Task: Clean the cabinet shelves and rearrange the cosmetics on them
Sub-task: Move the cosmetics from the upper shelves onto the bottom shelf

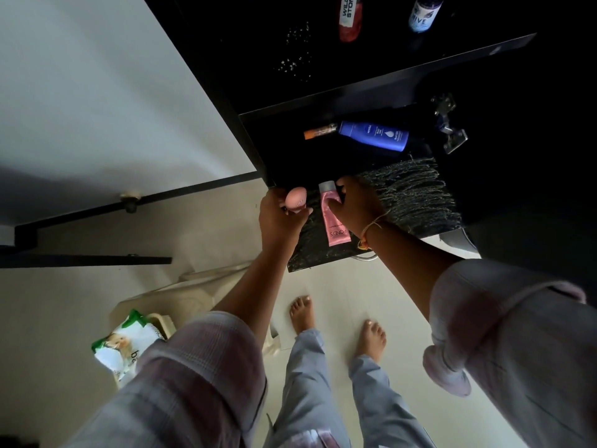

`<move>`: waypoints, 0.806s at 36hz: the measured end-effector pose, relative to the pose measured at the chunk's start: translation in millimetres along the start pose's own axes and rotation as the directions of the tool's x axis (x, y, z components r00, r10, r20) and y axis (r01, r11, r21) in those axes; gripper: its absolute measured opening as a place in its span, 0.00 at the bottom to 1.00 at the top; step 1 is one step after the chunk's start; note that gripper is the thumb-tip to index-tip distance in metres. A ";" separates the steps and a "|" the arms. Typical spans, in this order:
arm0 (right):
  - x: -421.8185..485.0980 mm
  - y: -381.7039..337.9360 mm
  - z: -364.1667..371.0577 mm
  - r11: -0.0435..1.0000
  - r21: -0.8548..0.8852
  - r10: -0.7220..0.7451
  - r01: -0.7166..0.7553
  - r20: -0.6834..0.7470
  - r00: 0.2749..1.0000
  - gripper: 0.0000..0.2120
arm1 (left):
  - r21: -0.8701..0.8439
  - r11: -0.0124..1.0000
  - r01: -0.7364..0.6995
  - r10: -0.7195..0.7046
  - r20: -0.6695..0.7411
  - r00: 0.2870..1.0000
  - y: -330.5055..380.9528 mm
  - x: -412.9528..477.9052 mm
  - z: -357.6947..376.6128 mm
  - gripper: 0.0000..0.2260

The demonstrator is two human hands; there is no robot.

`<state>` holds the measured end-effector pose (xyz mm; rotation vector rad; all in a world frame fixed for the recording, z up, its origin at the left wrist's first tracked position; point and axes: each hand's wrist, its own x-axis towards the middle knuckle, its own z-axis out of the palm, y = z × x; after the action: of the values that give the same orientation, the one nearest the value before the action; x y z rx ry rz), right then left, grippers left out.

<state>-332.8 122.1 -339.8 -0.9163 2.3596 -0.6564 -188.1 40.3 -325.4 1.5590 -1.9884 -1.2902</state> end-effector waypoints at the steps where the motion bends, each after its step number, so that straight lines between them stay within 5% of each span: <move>1: -2.0 -1.3 -1.7 1.000 -0.005 -0.002 0.002 -0.007 1.000 0.18 | 0.000 1.000 -0.006 0.006 -0.002 1.000 0.6 -1.9 -1.4 0.21; 15: -64.9 -44.6 -77.2 0.991 -0.098 -0.094 0.087 -0.075 0.993 0.22 | 0.112 0.972 -0.206 0.209 -0.017 0.978 66.9 -66.0 -58.4 0.33; 29: -113.0 -102.8 -199.5 0.975 -0.072 -0.221 0.210 -0.394 0.892 0.25 | 0.096 0.857 -0.507 0.516 -0.186 0.836 194.5 -110.7 -88.3 0.23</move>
<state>-336.5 184.9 -96.5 -1.1610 2.6482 -0.9836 -206.0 99.4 -92.8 1.0096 -2.1050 -0.8371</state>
